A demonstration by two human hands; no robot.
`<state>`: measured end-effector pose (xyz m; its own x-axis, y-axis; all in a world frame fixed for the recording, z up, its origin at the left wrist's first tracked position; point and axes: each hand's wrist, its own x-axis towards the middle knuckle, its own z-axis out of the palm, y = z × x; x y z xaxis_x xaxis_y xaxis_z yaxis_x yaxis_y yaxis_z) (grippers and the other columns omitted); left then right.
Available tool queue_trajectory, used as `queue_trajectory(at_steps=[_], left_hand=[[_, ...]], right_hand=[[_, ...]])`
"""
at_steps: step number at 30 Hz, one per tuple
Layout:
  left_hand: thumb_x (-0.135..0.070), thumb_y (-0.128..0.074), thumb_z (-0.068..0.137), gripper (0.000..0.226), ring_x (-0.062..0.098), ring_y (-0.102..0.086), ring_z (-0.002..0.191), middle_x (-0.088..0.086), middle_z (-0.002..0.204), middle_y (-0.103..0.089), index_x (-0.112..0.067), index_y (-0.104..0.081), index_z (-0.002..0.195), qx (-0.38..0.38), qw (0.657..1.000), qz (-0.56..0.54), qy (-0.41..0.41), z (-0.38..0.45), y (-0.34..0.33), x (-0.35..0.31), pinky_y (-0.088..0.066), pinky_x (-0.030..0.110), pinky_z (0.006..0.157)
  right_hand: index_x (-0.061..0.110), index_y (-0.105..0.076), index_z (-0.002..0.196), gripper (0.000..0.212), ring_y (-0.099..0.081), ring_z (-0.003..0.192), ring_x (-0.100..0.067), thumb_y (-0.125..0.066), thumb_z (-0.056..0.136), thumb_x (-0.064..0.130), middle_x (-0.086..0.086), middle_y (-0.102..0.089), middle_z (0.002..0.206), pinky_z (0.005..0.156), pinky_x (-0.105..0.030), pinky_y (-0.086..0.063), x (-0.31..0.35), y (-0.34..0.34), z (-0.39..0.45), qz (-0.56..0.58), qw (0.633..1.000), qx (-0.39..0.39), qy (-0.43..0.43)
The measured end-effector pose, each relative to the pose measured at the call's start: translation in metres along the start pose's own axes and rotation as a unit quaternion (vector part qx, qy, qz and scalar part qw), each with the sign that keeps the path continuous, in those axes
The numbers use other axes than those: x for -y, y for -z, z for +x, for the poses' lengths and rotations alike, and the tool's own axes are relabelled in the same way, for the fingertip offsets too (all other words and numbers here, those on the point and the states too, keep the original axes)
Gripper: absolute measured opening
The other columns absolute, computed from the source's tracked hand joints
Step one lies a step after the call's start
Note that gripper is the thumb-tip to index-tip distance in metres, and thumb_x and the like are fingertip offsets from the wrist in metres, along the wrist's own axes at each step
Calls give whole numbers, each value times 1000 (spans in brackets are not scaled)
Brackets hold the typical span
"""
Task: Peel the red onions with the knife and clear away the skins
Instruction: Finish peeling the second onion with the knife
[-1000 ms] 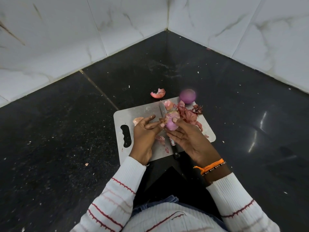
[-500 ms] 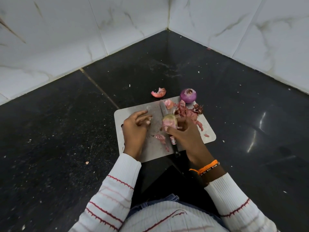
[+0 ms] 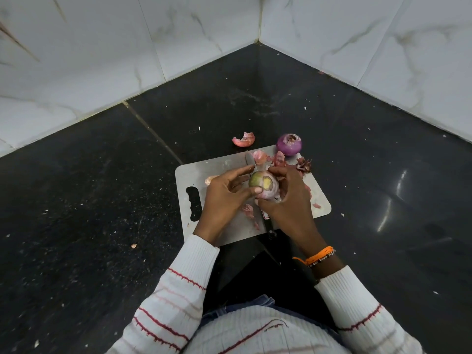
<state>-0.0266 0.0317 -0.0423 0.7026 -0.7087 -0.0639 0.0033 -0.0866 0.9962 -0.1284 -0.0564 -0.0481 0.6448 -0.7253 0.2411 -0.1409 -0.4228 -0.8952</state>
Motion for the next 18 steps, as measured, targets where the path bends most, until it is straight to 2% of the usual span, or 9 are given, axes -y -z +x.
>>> queue_trajectory(at_steps=[4, 6, 11, 14, 16, 18], left_hand=[[4, -70, 74, 33, 7, -68, 88, 1, 98, -70, -8, -67, 105, -31, 999, -40, -2, -1, -3, -4, -53, 17, 74], [0, -67, 80, 23, 2, -67, 84, -1, 94, -70, -7, -69, 101, -57, 998, -27, -1, -1, -3, -4, -52, 14, 72], [-5, -61, 86, 14, 1, -65, 80, -1, 89, -72, -10, -72, 93, -106, 994, 16, 1, 1, -1, 1, -53, 16, 75], [-13, -69, 81, 16, 0, -65, 85, -4, 94, -71, -14, -71, 97, -77, 997, 28, 5, -1, -1, -2, -52, 16, 75], [-13, -74, 76, 26, -3, -65, 85, -7, 98, -69, -14, -69, 101, -37, 999, 29, 13, -2, -3, -4, -51, 13, 72], [-8, -76, 73, 32, -5, -65, 82, -6, 98, -69, -11, -67, 104, -30, 999, 17, 11, -3, -5, -3, -50, 10, 69]], right_hand=[[26, -50, 106, 52, -54, 96, 0, -78, 64, 15, 25, -48, 101, 81, -6, -43, 1, 3, 1, -2, 1000, 10, 6], [28, -51, 106, 53, -56, 96, -2, -79, 65, 10, 25, -50, 100, 82, -9, -45, 1, 4, 1, -3, 1000, 18, -4], [16, -59, 112, 50, -53, 90, 3, -78, 67, 7, 18, -53, 98, 74, 4, -38, 2, 5, 0, -18, 999, 34, -24], [13, -59, 114, 49, -53, 94, -4, -77, 68, 10, 2, -58, 108, 74, 4, -36, 0, 6, 1, -32, 999, 25, -23], [11, -59, 115, 48, -50, 91, 3, -76, 70, 11, -2, -58, 110, 73, 5, -34, -1, 6, 1, -37, 999, 23, -22], [11, -59, 116, 50, -50, 92, 2, -77, 70, 14, -2, -57, 111, 73, 6, -34, -1, 6, 1, -39, 999, 24, -24]])
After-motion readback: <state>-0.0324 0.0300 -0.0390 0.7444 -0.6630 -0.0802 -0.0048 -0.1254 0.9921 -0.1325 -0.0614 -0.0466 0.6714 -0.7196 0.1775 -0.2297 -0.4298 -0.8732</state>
